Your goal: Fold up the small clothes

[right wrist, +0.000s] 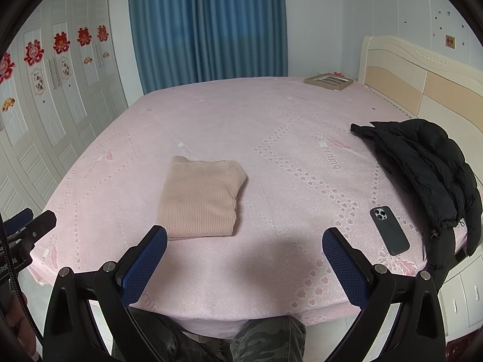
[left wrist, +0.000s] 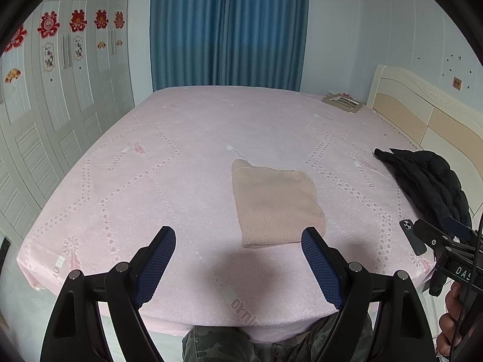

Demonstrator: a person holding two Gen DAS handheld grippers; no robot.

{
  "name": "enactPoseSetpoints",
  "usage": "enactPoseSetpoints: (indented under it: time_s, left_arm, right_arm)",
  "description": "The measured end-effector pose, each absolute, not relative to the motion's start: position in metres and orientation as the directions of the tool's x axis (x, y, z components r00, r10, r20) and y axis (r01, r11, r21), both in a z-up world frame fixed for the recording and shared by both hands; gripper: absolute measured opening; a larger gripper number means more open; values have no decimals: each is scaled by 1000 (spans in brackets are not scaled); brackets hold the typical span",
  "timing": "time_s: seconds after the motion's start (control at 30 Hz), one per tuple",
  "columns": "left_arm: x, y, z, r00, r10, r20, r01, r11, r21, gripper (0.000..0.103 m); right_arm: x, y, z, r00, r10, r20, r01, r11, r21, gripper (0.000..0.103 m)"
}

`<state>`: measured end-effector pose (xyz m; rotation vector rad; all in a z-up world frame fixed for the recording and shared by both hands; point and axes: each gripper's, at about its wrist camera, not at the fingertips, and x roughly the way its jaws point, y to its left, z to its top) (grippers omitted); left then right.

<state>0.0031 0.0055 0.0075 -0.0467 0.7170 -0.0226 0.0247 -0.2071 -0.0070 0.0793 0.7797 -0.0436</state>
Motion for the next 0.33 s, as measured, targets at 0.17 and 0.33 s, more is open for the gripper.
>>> enactPoseSetpoints:
  time_s: [0.17,0.33]
  left_arm:
    - [8,5,7,753,-37,-657,6,999,-49,85]
    - [19,4,1,746,-46,-664,21,999,-46,85]
  right_arm:
    - [28,-207,-7,709,-6,-705,68,996,61,101]
    - [33,-204,-10,709,-2,-706,65,996,62,101]
